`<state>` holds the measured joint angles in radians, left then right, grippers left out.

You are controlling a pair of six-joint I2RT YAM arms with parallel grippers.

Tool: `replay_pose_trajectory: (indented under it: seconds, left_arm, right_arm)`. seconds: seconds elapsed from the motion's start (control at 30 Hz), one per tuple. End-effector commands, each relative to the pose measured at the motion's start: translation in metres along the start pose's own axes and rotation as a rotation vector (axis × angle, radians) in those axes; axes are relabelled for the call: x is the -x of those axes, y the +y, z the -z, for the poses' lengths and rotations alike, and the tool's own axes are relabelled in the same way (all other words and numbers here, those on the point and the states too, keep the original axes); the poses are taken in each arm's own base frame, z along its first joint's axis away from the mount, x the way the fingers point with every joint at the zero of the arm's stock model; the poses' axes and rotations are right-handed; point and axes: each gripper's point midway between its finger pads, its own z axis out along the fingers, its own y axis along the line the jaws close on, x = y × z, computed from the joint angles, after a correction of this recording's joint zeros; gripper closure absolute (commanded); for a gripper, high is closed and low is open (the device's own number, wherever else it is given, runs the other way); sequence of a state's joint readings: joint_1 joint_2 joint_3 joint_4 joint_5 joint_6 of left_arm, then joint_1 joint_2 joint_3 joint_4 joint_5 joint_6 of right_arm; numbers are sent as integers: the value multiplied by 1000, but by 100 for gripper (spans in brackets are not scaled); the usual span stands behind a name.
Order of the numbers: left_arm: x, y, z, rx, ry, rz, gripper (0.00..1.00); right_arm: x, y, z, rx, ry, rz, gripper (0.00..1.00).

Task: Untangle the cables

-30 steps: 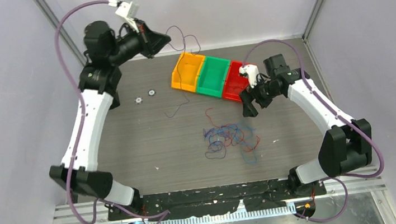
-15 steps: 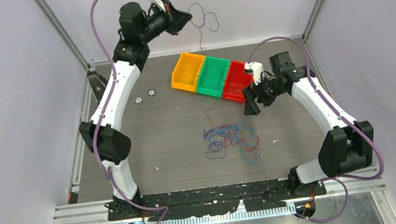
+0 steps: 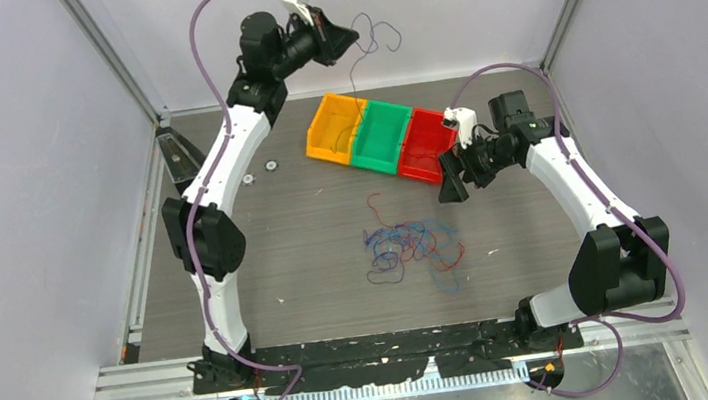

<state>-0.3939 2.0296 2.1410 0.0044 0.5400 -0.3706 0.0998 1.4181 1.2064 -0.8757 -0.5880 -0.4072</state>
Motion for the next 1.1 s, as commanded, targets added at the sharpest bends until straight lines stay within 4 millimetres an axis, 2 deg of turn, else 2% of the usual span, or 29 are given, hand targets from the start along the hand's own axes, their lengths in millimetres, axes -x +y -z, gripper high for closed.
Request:
replay_pose_trajectory:
  seconds: [0.0, 0.07, 0.33, 0.53, 0.63, 0.83, 1.07]
  left_arm:
    - [-4, -17, 3, -52, 1, 10, 100]
    - [-3, -21, 6, -55, -5, 0, 100]
    - [26, -48, 20, -69, -41, -32, 100]
    - [55, -68, 24, -84, -86, -45, 100]
    - [59, -68, 22, -74, -96, -54, 100]
    - [9, -38, 7, -27, -3, -64, 100]
    - [-81, -1, -2, 14, 143, -35, 100]
  right_arm:
    - [15, 0, 7, 6, -54, 12, 0]
    - [13, -1, 7, 5, -52, 9, 1]
    - [13, 1, 12, -1, -65, 15, 0]
    - [15, 0, 15, -7, -75, 19, 0]
    - [16, 0, 15, -8, -77, 19, 0]
    - [16, -3, 15, -9, -79, 10, 0]
    - [9, -9, 14, -14, -70, 0, 1]
